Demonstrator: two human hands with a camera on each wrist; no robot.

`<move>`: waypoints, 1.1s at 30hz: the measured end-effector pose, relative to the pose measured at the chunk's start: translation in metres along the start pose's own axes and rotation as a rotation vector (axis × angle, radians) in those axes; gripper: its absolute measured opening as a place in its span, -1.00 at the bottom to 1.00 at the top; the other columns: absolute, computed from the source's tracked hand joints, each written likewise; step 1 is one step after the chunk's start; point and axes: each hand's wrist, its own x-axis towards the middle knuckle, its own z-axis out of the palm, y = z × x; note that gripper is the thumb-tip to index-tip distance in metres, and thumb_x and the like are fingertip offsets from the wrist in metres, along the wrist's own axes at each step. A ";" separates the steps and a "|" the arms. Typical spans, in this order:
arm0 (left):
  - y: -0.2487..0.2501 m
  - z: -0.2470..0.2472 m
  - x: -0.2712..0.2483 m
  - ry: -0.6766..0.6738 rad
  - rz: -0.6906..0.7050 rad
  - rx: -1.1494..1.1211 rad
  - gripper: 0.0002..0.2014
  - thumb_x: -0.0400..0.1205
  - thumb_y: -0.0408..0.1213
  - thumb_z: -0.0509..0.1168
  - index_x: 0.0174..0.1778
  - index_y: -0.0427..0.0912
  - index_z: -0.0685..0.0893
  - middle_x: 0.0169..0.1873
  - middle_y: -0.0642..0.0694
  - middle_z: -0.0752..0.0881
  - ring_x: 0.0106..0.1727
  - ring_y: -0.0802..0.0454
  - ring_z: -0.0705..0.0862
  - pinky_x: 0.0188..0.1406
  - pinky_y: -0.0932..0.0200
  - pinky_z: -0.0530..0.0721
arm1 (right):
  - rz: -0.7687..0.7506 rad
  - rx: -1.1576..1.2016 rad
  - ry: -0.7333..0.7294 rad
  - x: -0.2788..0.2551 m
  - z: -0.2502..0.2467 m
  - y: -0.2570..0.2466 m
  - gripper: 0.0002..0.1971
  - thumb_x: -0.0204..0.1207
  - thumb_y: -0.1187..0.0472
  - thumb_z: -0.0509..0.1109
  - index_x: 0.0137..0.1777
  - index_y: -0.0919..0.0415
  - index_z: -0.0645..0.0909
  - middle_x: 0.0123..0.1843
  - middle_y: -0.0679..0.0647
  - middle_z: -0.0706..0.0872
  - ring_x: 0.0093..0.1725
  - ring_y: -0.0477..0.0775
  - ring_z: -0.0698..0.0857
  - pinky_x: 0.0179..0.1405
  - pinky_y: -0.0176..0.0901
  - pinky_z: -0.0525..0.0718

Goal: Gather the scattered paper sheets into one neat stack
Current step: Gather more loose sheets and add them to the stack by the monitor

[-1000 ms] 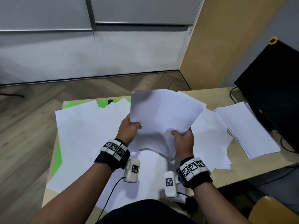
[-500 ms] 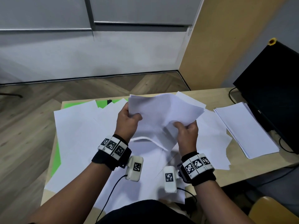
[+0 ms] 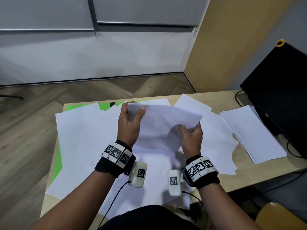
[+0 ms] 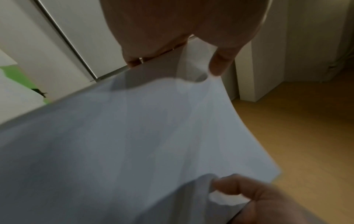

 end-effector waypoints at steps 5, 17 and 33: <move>0.010 0.012 0.009 0.102 -0.048 -0.043 -0.74 0.60 0.12 0.34 -0.34 0.14 0.54 -0.40 0.22 0.62 -0.27 0.12 0.59 -0.07 0.08 0.56 | -0.005 -0.012 0.000 -0.001 -0.001 0.003 -0.60 0.33 0.31 0.49 0.18 0.06 0.64 0.03 -0.04 0.81 0.03 -0.03 0.77 0.14 -0.01 0.73; 0.013 0.010 0.012 0.127 -0.052 -0.096 -0.70 0.69 -0.07 0.32 -0.39 0.05 0.58 -0.47 0.19 0.55 -0.34 0.16 0.48 -0.18 0.14 0.44 | 0.046 -0.135 -0.042 -0.001 -0.004 0.023 -0.76 0.52 0.25 0.46 0.18 0.15 0.67 0.05 -0.04 0.78 0.11 0.03 0.72 0.13 -0.15 0.63; -0.065 -0.017 -0.021 -0.294 0.002 0.233 -0.46 0.40 0.15 0.42 0.27 0.05 0.57 0.23 0.07 0.69 0.32 0.14 0.63 0.42 -0.06 0.53 | 0.163 -0.180 -0.056 0.001 -0.030 0.050 -0.74 0.37 0.10 0.32 -0.01 0.23 0.62 -0.22 0.10 0.69 -0.20 0.06 0.62 -0.15 -0.11 0.60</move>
